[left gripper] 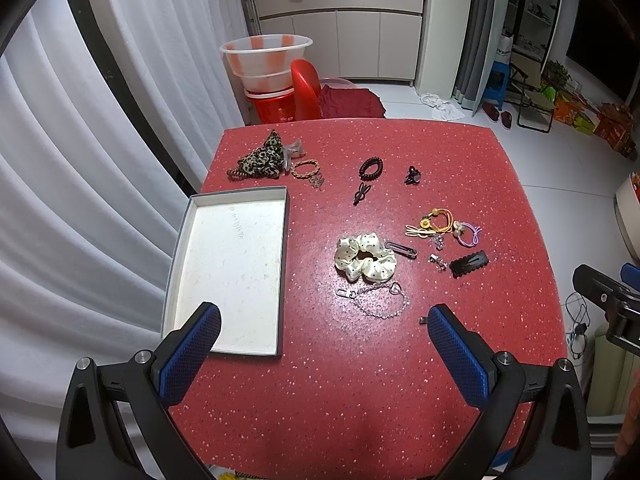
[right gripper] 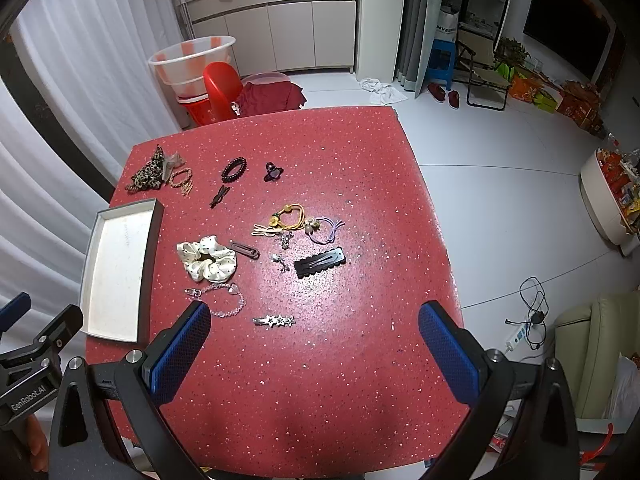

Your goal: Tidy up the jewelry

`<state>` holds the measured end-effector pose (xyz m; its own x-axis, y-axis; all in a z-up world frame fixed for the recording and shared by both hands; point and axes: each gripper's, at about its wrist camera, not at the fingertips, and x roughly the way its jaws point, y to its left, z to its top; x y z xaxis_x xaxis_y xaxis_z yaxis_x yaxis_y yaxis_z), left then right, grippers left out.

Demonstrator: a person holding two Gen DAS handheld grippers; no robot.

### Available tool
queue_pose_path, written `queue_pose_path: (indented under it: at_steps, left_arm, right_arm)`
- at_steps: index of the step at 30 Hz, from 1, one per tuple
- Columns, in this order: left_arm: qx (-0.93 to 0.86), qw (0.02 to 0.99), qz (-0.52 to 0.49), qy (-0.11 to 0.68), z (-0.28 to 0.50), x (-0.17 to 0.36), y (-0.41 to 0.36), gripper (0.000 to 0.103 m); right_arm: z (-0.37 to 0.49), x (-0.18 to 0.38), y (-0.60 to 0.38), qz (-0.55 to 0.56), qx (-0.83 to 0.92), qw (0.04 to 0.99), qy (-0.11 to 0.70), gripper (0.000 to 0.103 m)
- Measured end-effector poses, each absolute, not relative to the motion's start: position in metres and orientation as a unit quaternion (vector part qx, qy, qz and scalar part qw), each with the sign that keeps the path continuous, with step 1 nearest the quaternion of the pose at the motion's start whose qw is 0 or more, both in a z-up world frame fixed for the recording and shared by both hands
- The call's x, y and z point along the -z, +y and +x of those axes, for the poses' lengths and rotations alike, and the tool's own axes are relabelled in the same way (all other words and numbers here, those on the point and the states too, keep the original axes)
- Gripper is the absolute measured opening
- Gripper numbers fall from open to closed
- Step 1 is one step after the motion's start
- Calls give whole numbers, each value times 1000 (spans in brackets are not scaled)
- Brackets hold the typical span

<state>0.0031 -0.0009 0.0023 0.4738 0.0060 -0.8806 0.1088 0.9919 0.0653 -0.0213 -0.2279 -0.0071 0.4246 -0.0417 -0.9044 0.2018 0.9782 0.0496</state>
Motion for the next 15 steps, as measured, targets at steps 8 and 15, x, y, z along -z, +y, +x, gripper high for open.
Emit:
queue_pose_path:
  at_steps: [8,15]
  left_arm:
    - [29,857,56,512,1,-3,1,103]
    - [29,857,56,512,0,-3,0,103]
  right_arm:
    - [-24,7,-226,75,71,841,530,103]
    - [-24,6,-226,75,71,841,531,103]
